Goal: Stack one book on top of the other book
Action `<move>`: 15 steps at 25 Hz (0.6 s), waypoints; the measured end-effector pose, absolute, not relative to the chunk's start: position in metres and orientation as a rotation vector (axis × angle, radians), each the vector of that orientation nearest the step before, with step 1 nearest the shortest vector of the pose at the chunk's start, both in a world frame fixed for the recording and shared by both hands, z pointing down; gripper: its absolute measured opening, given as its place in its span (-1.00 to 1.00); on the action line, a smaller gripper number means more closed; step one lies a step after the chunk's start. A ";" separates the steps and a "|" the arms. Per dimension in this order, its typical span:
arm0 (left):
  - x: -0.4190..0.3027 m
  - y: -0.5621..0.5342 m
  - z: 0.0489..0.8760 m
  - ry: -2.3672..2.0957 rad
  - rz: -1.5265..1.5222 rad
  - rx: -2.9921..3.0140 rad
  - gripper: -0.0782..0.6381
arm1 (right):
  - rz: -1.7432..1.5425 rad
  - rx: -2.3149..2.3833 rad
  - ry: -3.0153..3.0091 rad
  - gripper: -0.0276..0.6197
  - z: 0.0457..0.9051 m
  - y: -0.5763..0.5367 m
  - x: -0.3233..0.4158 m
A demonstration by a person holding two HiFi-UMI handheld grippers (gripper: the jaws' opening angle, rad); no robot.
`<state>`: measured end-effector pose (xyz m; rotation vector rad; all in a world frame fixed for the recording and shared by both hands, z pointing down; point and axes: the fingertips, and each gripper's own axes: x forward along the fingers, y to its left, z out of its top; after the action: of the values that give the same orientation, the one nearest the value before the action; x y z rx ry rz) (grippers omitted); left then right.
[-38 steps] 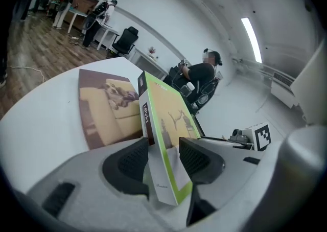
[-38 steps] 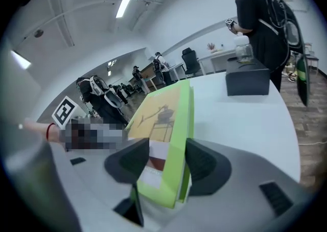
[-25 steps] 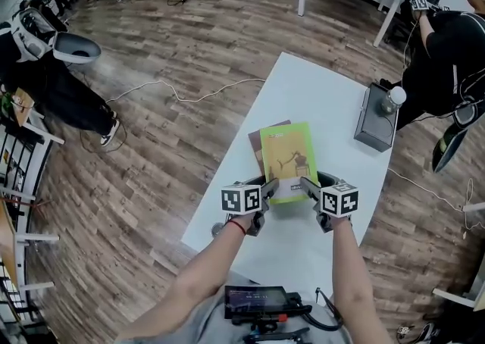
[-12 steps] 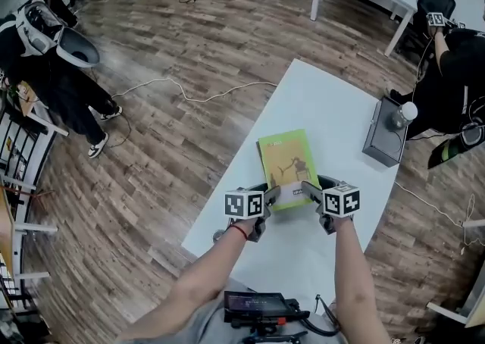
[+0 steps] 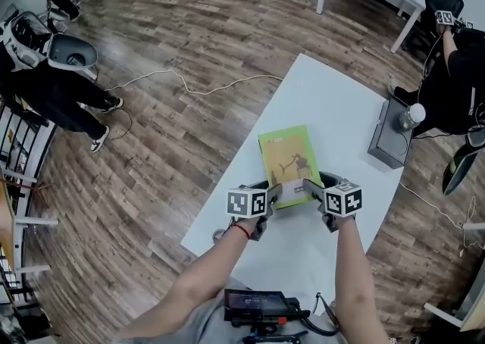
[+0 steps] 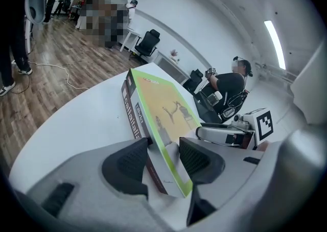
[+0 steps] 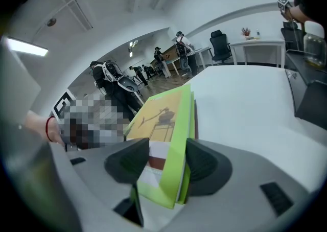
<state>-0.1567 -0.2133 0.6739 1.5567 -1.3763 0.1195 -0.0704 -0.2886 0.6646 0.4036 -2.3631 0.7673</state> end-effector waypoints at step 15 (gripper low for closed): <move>-0.161 -0.210 0.664 -1.388 0.024 1.503 -0.05 | 0.916 0.478 -2.419 -0.20 0.653 -0.299 -0.055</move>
<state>-0.1609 -0.2098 0.6635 1.5032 -1.3877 0.0238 -0.0552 -0.2986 0.6531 0.4780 -2.4185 0.9164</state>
